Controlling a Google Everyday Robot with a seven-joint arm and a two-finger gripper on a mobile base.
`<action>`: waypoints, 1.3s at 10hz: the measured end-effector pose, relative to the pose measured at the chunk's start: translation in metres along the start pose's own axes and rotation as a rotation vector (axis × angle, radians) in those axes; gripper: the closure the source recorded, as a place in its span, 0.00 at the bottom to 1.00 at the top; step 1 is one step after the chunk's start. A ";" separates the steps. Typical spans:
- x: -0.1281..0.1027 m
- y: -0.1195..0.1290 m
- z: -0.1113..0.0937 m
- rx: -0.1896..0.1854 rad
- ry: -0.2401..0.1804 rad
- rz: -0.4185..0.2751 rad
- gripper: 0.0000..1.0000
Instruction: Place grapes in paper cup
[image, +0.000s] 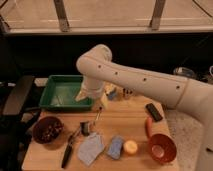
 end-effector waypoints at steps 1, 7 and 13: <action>-0.006 -0.018 0.009 0.004 -0.018 -0.018 0.20; -0.014 -0.036 0.021 0.024 -0.041 -0.028 0.20; -0.049 -0.096 0.056 -0.006 -0.074 -0.191 0.20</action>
